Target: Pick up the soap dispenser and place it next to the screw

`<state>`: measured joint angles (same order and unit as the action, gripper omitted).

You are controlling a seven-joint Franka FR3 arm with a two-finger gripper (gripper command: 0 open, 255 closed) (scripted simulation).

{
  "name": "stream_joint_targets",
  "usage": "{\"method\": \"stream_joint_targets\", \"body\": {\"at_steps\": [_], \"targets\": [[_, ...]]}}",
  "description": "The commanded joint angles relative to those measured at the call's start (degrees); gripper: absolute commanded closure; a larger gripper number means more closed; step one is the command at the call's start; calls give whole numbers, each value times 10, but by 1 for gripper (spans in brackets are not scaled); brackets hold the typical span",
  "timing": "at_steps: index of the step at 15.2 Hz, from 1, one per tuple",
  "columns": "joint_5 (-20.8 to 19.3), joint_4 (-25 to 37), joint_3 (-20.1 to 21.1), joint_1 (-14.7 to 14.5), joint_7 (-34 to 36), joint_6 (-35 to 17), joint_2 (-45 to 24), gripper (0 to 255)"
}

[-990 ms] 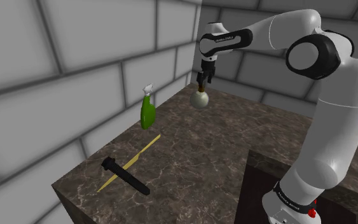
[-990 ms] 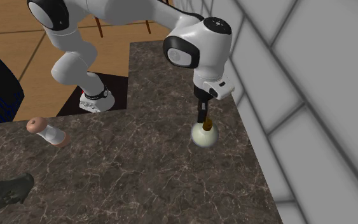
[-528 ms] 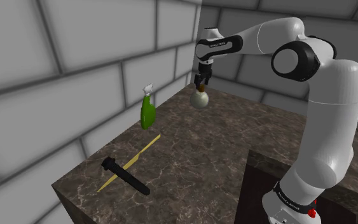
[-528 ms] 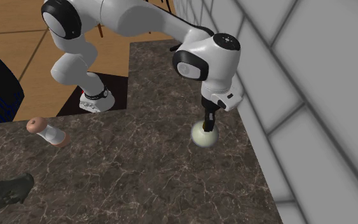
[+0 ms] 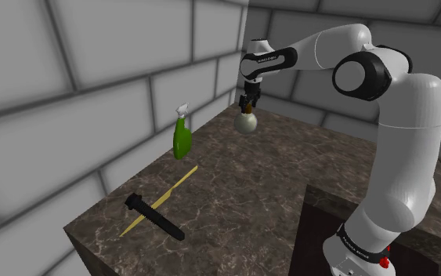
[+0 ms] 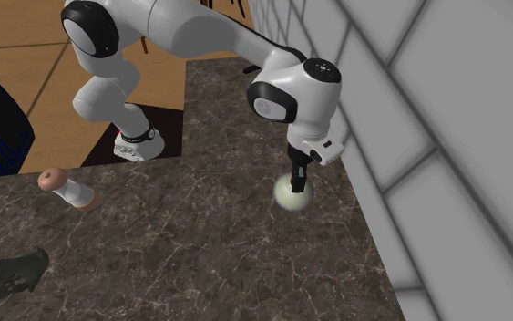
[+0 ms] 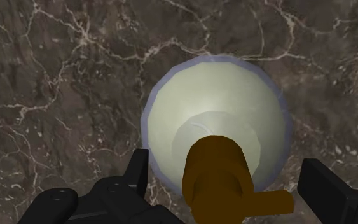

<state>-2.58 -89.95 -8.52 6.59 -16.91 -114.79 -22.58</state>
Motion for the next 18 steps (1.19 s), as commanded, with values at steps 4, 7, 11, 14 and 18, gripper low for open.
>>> {"method": "stream_joint_targets", "body": {"at_steps": [4, 7, 11, 14, 18], "targets": [[0, 0, 0, 0, 0, 0, 0, 255], [0, 0, 0, 0, 0, 0, 0, 255], [0, 0, 0, 0, 0, 0, 0, 255], [0, 10, 0, 0, -1, 14, 4, 255], [0, 33, -1, 0, -3, 42, 9, 255]]}}
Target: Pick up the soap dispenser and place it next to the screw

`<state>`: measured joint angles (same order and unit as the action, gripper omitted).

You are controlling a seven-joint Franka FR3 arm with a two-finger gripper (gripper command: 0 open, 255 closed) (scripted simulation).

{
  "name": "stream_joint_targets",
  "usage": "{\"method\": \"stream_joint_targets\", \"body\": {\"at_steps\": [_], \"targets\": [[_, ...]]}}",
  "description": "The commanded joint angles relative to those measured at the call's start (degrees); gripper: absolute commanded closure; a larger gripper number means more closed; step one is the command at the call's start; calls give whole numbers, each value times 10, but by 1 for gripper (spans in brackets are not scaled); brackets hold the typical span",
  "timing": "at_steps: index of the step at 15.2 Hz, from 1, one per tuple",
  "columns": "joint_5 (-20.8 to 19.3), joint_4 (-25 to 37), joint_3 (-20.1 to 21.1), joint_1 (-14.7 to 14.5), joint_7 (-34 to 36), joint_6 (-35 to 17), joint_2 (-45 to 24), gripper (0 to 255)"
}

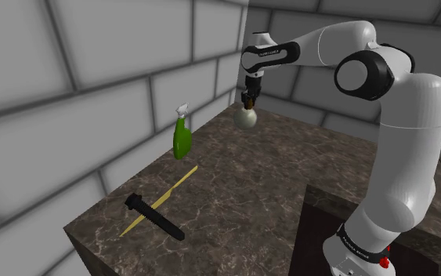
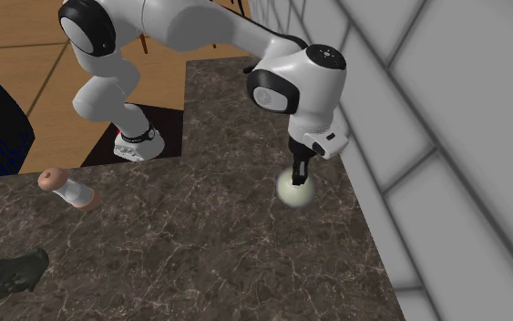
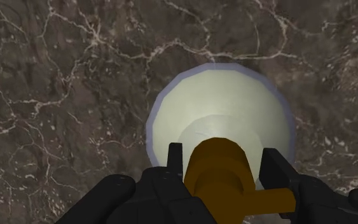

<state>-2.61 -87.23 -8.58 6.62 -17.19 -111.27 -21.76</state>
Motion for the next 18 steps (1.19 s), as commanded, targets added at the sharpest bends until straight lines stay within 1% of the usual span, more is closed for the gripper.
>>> {"method": "stream_joint_targets", "body": {"at_steps": [1, 9, 17, 18], "targets": [[0, 12, 0, 0, 0, 14, 2, 255], [1, 69, 0, 0, -5, 74, 5, 255], [2, 138, -1, 2, -10, 136, -1, 255], [-2, 112, 1, -6, 0, 131, 20, 255]]}}
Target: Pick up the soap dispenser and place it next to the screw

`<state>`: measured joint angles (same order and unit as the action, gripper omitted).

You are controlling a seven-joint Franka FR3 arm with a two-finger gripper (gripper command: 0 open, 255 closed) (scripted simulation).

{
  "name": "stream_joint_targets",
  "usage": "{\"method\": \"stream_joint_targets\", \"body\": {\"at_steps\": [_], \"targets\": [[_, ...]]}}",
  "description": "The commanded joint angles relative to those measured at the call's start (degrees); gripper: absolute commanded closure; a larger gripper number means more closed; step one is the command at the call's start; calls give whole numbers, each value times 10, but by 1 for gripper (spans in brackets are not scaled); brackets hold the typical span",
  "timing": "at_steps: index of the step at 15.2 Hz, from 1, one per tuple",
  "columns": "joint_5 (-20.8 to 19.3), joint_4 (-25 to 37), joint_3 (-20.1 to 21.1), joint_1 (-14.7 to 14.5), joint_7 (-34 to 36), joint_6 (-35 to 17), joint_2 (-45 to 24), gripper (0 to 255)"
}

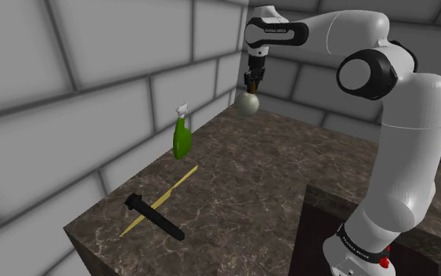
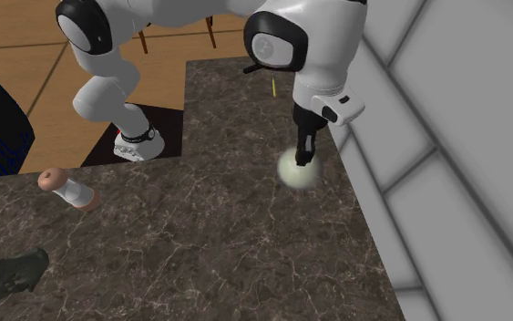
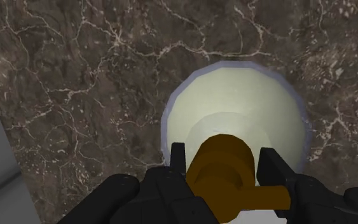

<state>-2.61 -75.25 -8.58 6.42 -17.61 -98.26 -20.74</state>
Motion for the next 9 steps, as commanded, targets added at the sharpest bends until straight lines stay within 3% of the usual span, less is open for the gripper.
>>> {"method": "stream_joint_targets", "body": {"at_steps": [1, 9], "targets": [[-6, -33, 3, -12, 15, -3, 29, 255], [-30, -179, 34, -70, 103, -11, 160, 255]]}}
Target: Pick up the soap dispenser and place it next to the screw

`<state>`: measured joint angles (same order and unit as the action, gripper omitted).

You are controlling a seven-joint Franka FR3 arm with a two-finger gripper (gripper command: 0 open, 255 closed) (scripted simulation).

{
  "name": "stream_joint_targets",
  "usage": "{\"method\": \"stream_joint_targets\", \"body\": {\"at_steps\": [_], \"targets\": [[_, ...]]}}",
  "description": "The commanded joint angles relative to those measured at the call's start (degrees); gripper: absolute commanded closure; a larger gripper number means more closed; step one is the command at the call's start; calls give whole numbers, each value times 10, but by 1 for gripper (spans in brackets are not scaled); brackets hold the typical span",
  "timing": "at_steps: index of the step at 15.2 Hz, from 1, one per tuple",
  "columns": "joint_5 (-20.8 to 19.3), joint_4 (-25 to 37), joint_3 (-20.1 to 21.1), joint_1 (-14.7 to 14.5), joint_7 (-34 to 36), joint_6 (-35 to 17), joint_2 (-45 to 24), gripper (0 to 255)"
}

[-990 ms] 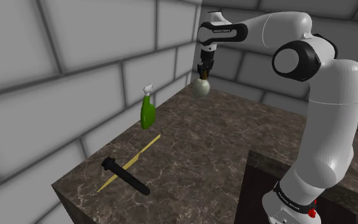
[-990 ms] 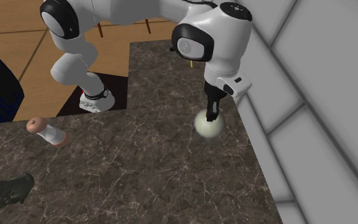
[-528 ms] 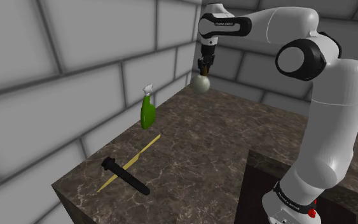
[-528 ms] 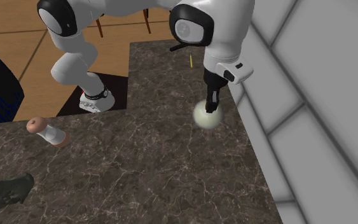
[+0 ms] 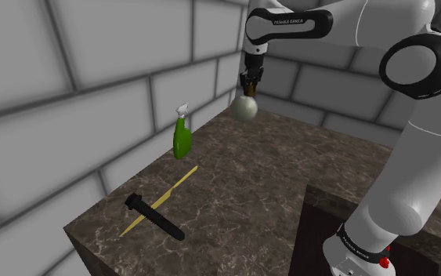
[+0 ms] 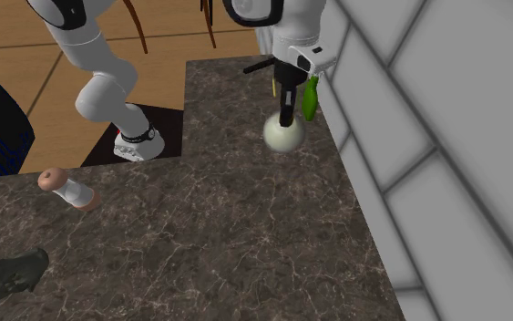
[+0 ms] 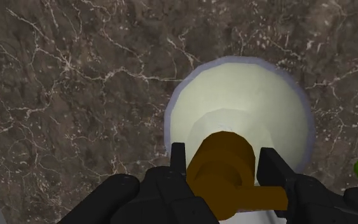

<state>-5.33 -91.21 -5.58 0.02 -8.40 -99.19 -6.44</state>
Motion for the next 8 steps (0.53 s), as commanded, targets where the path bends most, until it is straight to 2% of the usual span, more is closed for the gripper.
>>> {"method": "stream_joint_targets", "body": {"at_steps": [1, 8], "targets": [[-4, -33, 9, -12, 22, -1, 30, 255], [-9, -104, 50, -53, 104, 18, 112, 255]]}}
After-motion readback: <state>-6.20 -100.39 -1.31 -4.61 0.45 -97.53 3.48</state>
